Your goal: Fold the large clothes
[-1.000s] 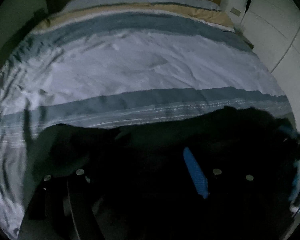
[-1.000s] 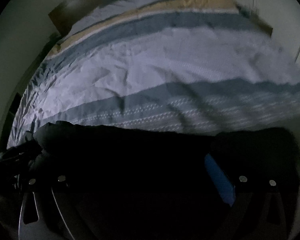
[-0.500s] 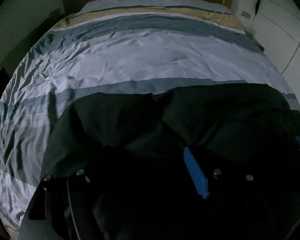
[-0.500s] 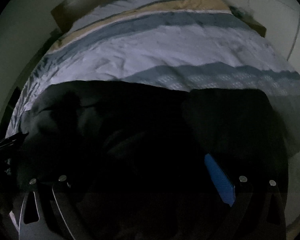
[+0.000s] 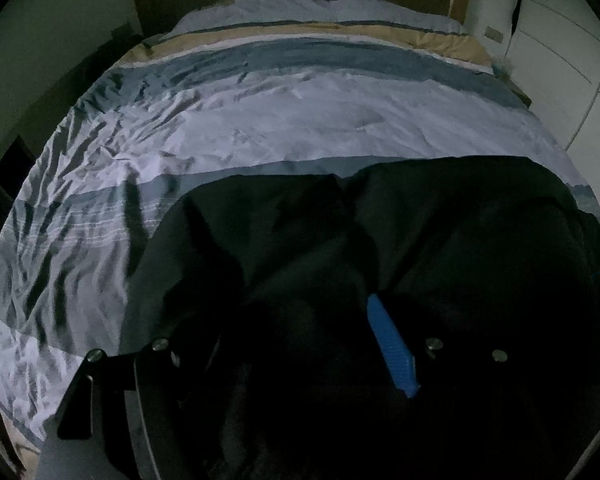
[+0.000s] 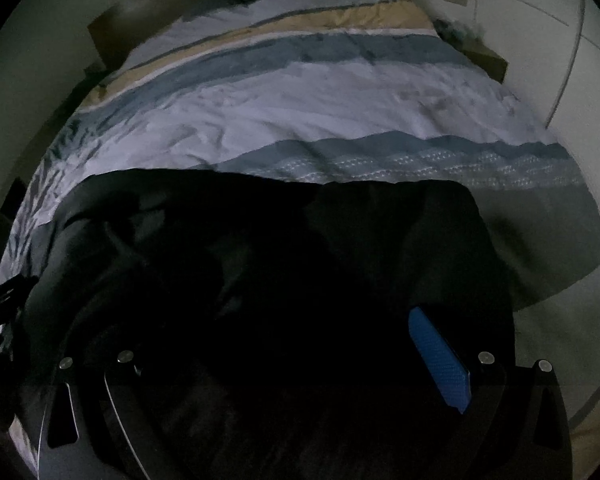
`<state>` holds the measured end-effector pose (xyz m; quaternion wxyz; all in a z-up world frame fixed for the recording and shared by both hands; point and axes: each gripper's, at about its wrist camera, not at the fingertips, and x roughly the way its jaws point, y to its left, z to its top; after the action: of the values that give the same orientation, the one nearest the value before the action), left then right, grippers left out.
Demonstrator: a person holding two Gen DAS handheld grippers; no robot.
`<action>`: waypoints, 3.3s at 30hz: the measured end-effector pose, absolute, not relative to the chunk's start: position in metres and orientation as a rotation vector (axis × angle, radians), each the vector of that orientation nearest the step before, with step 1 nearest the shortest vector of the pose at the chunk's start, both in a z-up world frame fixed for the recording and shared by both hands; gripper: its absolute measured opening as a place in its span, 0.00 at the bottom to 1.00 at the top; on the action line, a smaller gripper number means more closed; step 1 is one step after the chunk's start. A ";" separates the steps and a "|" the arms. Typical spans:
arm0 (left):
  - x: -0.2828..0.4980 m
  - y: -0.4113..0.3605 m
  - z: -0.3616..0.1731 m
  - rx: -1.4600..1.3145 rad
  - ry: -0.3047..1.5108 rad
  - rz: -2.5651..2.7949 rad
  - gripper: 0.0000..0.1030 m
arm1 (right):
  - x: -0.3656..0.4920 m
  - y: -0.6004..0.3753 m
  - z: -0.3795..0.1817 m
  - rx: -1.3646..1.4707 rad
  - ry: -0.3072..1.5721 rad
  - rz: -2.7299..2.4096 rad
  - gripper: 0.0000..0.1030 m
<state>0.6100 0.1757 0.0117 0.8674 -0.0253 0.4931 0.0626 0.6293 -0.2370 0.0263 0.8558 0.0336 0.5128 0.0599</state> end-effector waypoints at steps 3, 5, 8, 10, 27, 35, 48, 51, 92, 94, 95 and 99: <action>0.601 0.178 0.015 -0.043 1.025 0.135 0.70 | 0.615 -0.233 0.031 0.077 1.068 0.142 0.99; 0.594 0.179 0.016 -0.040 1.026 0.138 0.70 | 0.608 -0.233 0.030 0.079 1.075 0.148 0.99; 0.585 0.185 0.014 -0.046 1.038 0.147 0.70 | 0.602 -0.234 0.024 0.079 1.092 0.136 0.99; 0.579 0.188 0.014 -0.050 1.041 0.151 0.70 | 0.599 -0.239 0.020 0.086 1.105 0.118 0.99; 0.522 0.200 0.035 -0.081 0.992 0.198 0.70 | 0.562 -0.272 0.040 0.078 1.098 0.056 0.99; 0.499 0.228 0.038 -0.214 0.998 0.162 0.70 | 0.547 -0.303 0.044 0.121 1.112 0.033 1.00; 0.479 0.297 -0.029 -0.656 1.096 -0.048 0.72 | 0.552 -0.357 -0.010 0.298 1.250 0.134 1.00; 0.484 0.301 -0.049 -0.696 1.121 -0.076 0.79 | 0.558 -0.364 -0.035 0.390 1.290 0.198 1.00; 0.522 0.245 -0.109 -1.058 0.996 -0.330 0.55 | 0.591 -0.316 -0.114 0.769 1.247 0.631 0.57; 0.519 0.245 -0.102 -1.076 0.968 -0.301 0.37 | 0.591 -0.311 -0.103 0.742 1.228 0.627 0.45; 0.518 0.244 -0.097 -1.073 0.955 -0.294 0.35 | 0.591 -0.309 -0.098 0.730 1.222 0.627 0.39; 0.520 0.235 -0.075 -1.037 0.920 -0.312 0.23 | 0.593 -0.296 -0.068 0.666 1.167 0.631 0.30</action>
<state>0.5197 0.2351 -0.0753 0.7582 -0.4758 0.4221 -0.1434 0.5935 -0.2962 -0.0675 0.7371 0.3034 0.5312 0.2873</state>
